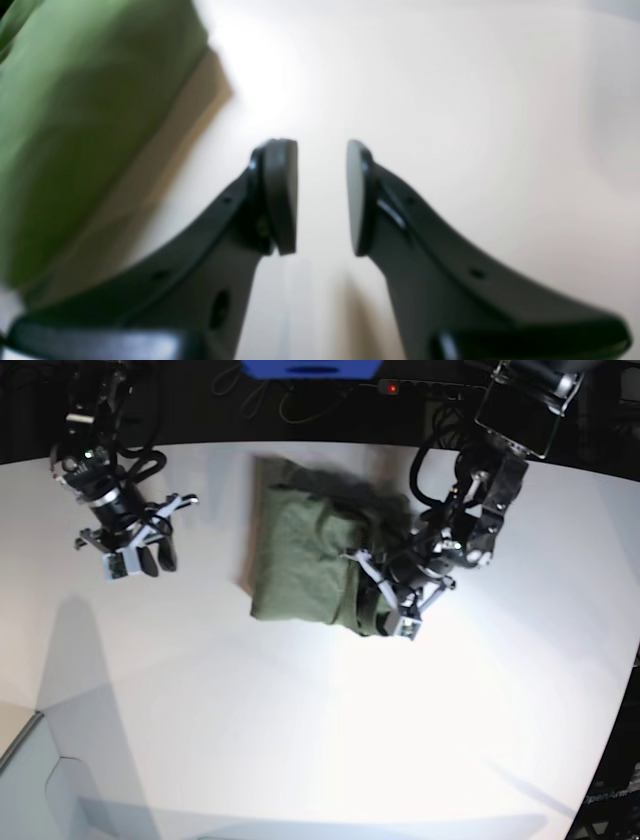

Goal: Layout the t-shirt on the table in an organized manner, then fold the t-shirt properly
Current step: 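Tuck the bundle's edge under with the left gripper and release, then press down on the folded green shirt with the left gripper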

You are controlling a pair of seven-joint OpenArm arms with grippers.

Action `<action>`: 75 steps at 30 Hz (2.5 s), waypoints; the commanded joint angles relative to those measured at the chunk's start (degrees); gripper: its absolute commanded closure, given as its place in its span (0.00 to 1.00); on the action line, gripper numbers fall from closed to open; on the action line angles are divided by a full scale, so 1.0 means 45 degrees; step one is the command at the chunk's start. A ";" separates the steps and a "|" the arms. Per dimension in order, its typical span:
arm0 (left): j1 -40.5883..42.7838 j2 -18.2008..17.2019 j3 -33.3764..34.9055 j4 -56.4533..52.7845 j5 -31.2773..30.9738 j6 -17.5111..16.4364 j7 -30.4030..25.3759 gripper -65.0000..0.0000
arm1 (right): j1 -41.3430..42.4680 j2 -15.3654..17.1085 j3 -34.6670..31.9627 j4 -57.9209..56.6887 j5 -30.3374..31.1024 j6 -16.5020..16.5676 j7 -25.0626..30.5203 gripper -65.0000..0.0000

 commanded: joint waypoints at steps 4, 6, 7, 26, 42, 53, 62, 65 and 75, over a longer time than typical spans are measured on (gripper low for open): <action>-0.2072 -0.0159 0.2262 0.0190 0.0967 -0.0059 -0.0052 1.00 | 0.0036 0.0101 0.1149 0.0229 0.0176 0.0089 0.0265 0.73; -0.2912 -0.0120 0.3434 0.0190 0.1710 -0.0059 -0.0052 1.00 | 0.0036 0.0081 0.1832 0.0229 0.0176 0.0089 0.0265 0.73; -0.3341 -0.0080 0.4079 0.0190 0.2139 -0.0059 -0.0052 1.00 | 0.0036 0.0081 0.2223 0.0229 0.0176 0.0089 0.0265 0.73; -0.6018 0.2342 0.9920 -0.1510 0.9250 -0.4533 -0.0208 1.00 | -0.0120 -0.0563 0.6052 0.0209 0.0176 0.0089 0.0265 0.73; -0.5862 0.3163 0.9900 -0.2057 1.0970 -0.4650 -0.1048 0.79 | -0.0354 -0.1013 0.6541 0.0229 0.0137 0.0089 0.0265 0.73; -0.6096 0.3045 0.9275 -0.1256 1.0970 -0.4728 -0.1048 0.46 | -0.0354 -0.1013 0.6482 0.0229 0.0137 0.0089 0.0265 0.73; -0.6135 0.3026 0.8376 -0.0631 1.2025 -0.4747 -0.1048 0.45 | -0.0276 -0.1013 0.6462 0.0229 0.0137 0.0089 0.0265 0.73; -0.6135 0.3026 0.8376 -0.0650 1.2103 -0.4767 -0.1048 0.46 | -0.0276 -0.1013 0.6462 0.0229 0.0137 0.0089 0.0265 0.73; -0.6076 0.2713 0.7400 -0.0318 1.2083 -0.4767 -0.0658 0.46 | -0.0257 -0.1013 0.6462 0.0209 0.0137 0.0089 0.0265 0.73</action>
